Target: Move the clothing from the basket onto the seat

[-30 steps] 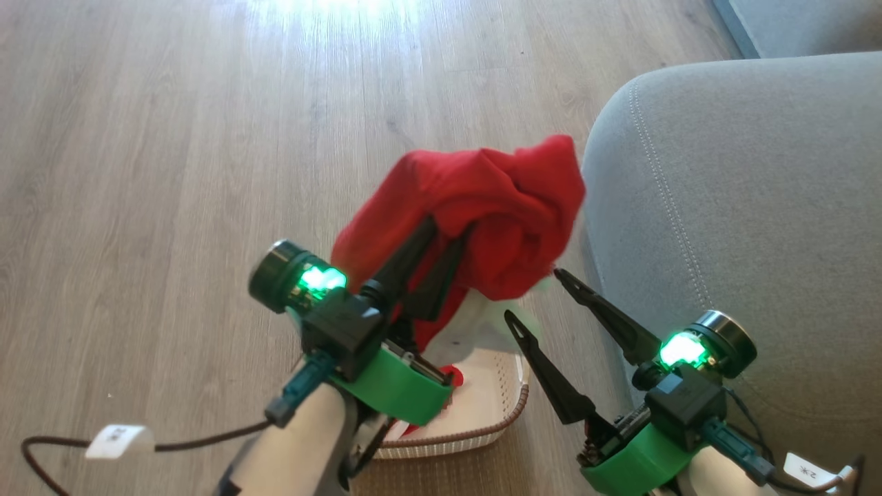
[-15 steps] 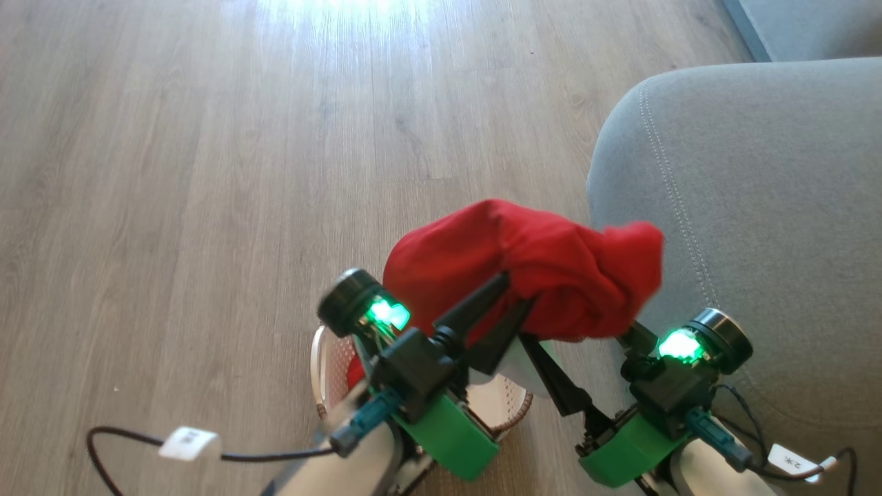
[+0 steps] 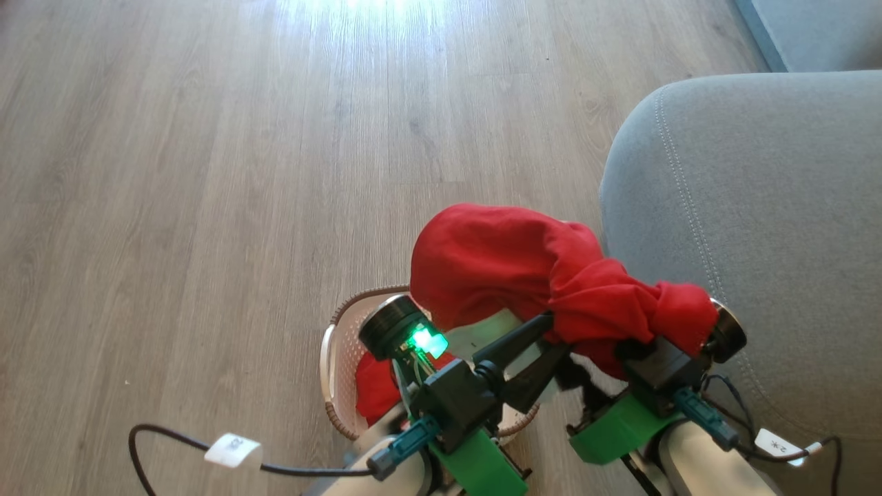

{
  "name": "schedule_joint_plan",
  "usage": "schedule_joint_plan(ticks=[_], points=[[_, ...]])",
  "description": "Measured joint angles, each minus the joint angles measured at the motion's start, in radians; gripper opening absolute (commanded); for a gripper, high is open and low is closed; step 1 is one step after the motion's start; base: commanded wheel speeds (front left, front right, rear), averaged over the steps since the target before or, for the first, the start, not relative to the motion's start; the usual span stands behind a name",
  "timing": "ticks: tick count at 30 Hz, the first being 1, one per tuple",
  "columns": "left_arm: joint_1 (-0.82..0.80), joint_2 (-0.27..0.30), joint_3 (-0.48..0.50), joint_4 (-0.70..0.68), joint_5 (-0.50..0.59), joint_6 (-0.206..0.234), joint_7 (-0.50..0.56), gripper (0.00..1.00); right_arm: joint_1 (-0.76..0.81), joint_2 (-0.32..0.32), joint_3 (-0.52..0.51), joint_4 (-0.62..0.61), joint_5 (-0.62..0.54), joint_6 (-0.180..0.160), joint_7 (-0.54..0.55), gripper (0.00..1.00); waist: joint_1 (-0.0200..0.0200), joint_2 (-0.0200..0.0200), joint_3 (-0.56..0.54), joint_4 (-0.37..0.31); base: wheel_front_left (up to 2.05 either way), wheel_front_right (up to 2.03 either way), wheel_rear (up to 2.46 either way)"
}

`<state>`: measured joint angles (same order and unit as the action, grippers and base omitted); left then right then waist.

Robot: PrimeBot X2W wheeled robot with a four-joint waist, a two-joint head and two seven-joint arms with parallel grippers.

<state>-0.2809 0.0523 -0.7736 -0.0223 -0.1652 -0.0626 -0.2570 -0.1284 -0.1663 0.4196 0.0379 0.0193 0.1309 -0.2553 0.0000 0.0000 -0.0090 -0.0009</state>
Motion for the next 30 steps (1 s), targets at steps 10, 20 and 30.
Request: schedule_joint_plan(ticks=[10,20,30], points=[[0.0,0.0,0.047,0.009,-0.002,0.014,0.0,0.0,0.006,0.035,-0.064,0.011,0.021,0.0,0.0,0.0,0.0,0.0,-0.002,0.0,0.0,0.0,0.0],[0.026,-0.001,0.092,0.025,0.003,0.011,0.0,0.0,0.019,0.055,-0.13,-0.015,0.04,0.0,0.0,0.0,0.0,0.0,-0.002,-0.012,0.0,0.0,0.0],[0.035,-0.003,0.092,0.091,0.035,-0.006,-0.001,0.0,0.022,0.068,-0.155,-0.036,0.053,0.0,0.0,0.0,0.0,0.0,0.0,-0.009,0.0,0.0,0.0]])
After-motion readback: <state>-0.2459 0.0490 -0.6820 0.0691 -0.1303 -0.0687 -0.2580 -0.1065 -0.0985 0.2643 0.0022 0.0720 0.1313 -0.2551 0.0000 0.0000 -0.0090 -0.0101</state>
